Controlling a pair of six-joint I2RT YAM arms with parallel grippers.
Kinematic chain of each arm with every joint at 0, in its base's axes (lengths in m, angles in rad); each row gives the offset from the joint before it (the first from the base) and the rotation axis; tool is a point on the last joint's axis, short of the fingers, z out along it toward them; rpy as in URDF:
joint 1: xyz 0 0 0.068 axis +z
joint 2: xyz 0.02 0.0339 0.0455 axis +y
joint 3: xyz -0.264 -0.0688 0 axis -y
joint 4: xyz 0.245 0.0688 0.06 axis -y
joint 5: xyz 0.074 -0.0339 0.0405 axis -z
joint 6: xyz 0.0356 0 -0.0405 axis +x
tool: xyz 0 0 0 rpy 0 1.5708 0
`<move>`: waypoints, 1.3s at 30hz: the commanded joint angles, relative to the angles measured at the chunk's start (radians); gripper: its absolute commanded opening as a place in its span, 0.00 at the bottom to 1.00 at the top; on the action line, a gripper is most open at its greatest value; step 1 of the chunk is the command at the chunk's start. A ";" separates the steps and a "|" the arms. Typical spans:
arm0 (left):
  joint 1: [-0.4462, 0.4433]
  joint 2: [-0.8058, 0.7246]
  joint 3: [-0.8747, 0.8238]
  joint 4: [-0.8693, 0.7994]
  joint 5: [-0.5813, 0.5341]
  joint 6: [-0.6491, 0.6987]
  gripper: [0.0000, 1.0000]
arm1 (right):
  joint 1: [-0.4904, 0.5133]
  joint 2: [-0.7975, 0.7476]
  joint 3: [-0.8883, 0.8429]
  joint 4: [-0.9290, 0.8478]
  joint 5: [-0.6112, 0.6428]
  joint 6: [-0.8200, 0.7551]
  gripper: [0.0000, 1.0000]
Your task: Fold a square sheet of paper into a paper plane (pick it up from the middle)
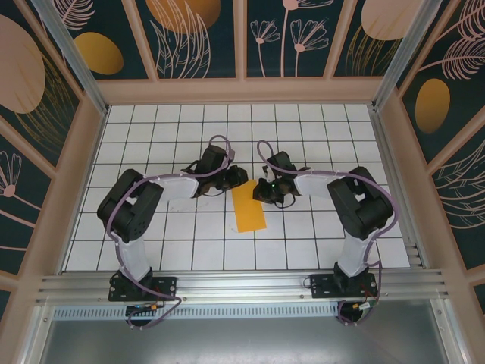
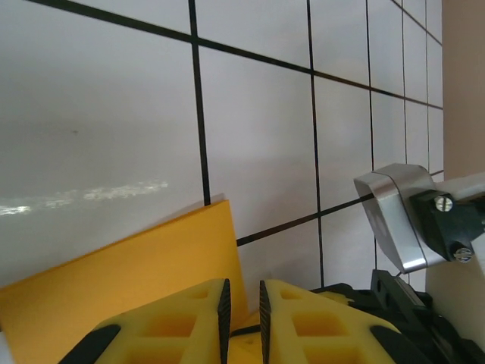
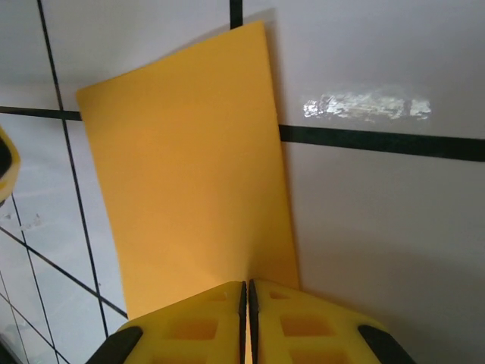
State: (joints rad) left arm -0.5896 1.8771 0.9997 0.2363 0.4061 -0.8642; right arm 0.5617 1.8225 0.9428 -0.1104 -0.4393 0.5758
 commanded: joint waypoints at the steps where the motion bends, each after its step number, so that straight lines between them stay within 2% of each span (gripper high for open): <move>1: -0.008 0.040 0.049 0.040 0.038 -0.013 0.21 | -0.009 0.034 0.001 0.023 -0.008 -0.013 0.14; 5: -0.011 0.089 0.092 0.037 0.047 -0.013 0.19 | -0.009 0.040 0.003 0.028 -0.023 -0.021 0.14; 10: -0.018 0.136 0.132 0.039 0.065 -0.013 0.17 | -0.009 -0.043 -0.010 0.027 -0.031 -0.031 0.14; 17: -0.024 0.197 0.158 0.034 0.077 -0.009 0.15 | -0.009 0.002 -0.022 0.027 -0.043 -0.025 0.14; 27: -0.025 0.224 0.155 -0.041 -0.016 0.012 0.12 | -0.009 0.012 -0.049 -0.004 -0.058 -0.030 0.14; 39: -0.024 0.240 0.143 -0.088 -0.076 0.024 0.10 | 0.024 -0.170 -0.247 -0.072 -0.128 -0.002 0.15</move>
State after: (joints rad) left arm -0.6178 2.0789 1.1469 0.2222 0.4068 -0.8680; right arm 0.5602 1.6978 0.7601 -0.0757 -0.5293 0.5594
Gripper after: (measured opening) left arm 0.106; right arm 0.148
